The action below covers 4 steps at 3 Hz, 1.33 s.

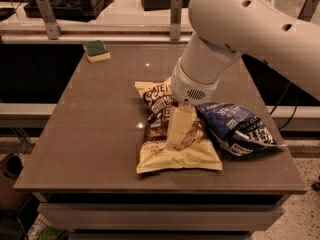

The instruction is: Move brown chip bag near sponge

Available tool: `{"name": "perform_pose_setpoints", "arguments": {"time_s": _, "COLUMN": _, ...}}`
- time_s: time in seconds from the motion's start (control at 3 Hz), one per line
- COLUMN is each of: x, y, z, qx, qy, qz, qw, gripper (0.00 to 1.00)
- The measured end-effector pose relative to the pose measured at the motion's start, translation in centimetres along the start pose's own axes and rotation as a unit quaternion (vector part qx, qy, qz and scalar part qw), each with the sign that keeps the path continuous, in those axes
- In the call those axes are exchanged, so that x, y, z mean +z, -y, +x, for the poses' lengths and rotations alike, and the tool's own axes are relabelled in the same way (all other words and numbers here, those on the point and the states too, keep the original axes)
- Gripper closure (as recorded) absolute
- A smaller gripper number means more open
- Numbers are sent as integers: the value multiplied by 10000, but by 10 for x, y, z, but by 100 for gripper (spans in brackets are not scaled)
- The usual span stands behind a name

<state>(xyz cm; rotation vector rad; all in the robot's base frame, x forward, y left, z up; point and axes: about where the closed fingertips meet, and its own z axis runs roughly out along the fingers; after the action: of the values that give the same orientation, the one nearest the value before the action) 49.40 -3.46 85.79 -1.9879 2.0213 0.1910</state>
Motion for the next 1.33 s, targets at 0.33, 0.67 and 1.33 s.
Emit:
{"name": "perform_pose_setpoints", "arguments": {"time_s": 0.33, "x": 0, "y": 0, "z": 0, "qx": -1, "qy": -2, "qz": 1, "qw": 10000, "gripper": 100}}
{"name": "perform_pose_setpoints", "arguments": {"time_s": 0.67, "x": -1, "y": 0, "z": 0, "qx": -4, "qy": -9, "qz": 3, "qw": 10000, "gripper": 100}}
{"name": "perform_pose_setpoints", "arguments": {"time_s": 1.33, "x": -50, "y": 26, "z": -3, "qx": 48, "qy": -393, "qz": 341, "qw": 9986, "gripper": 100}}
